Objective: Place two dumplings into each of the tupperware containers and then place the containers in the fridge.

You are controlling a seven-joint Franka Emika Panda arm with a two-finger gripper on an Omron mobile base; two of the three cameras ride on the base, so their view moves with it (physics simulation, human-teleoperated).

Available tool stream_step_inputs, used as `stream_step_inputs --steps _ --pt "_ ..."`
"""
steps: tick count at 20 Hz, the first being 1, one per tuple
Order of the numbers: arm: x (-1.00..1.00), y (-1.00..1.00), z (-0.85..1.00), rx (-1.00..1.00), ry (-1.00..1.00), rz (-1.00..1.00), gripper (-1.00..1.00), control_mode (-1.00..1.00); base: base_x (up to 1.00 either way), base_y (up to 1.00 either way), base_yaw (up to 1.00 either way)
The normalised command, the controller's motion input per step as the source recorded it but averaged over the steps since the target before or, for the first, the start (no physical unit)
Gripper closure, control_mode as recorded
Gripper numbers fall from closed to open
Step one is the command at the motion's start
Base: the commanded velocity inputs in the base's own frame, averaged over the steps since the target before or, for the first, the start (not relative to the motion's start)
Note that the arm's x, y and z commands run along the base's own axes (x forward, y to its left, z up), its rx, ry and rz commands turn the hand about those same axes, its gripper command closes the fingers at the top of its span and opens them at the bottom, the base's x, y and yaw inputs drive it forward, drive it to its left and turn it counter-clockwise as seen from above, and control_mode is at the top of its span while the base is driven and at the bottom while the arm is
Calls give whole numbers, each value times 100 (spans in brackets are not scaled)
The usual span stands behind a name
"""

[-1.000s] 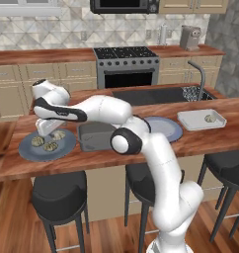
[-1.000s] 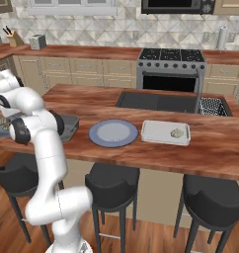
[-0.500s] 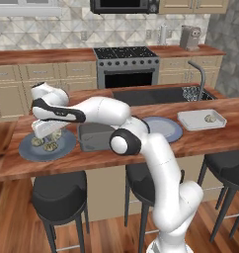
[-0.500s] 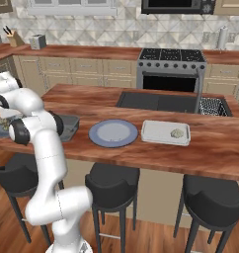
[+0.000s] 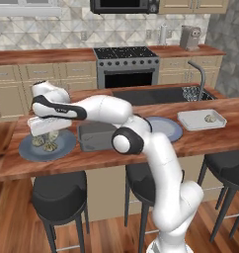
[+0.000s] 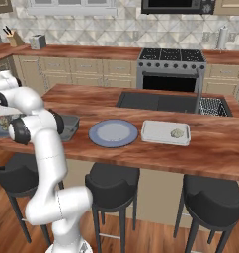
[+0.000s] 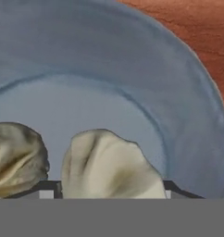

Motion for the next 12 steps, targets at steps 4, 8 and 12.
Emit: stream_step_inputs --steps 4,8,12 --pt "0 -11 70 -1 -20 -28 100 -100 0 0 0" --pt "-17 -83 81 1 -24 -30 100 -100 0 0 0" --pt "-36 -100 60 13 -47 -12 100 -100 0 0 0"
